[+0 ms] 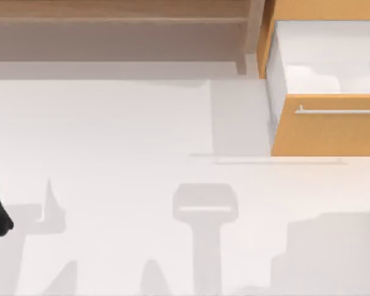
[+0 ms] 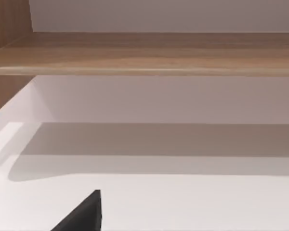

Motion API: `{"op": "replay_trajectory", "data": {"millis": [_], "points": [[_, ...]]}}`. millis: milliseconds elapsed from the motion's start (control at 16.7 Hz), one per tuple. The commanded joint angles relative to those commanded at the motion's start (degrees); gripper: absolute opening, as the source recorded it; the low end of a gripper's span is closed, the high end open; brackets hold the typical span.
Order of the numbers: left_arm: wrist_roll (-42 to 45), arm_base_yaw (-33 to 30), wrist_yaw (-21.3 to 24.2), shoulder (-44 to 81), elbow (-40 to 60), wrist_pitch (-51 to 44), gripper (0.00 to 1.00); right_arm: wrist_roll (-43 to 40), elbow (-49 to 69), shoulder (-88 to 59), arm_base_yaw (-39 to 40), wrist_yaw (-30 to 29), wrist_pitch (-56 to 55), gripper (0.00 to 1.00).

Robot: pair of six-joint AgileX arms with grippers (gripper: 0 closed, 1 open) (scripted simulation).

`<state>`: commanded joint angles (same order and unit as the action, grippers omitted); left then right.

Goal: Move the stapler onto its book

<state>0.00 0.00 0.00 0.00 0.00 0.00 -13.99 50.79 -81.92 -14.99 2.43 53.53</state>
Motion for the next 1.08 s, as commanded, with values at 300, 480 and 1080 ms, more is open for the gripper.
{"op": "replay_trajectory", "data": {"millis": [300,480,1080], "points": [[0.00,0.00,0.00,0.00,0.00,0.00,1.00,0.22,-1.35,-0.90,0.30,0.03,-2.28,0.00],[0.00,0.00,0.00,0.00,0.00,0.00,1.00,0.36,-3.96,-2.66,0.34,-0.02,-6.85,0.00],[0.00,0.00,0.00,0.00,0.00,0.00,1.00,0.39,-4.54,-3.13,0.34,-0.03,-7.68,0.38]]}}
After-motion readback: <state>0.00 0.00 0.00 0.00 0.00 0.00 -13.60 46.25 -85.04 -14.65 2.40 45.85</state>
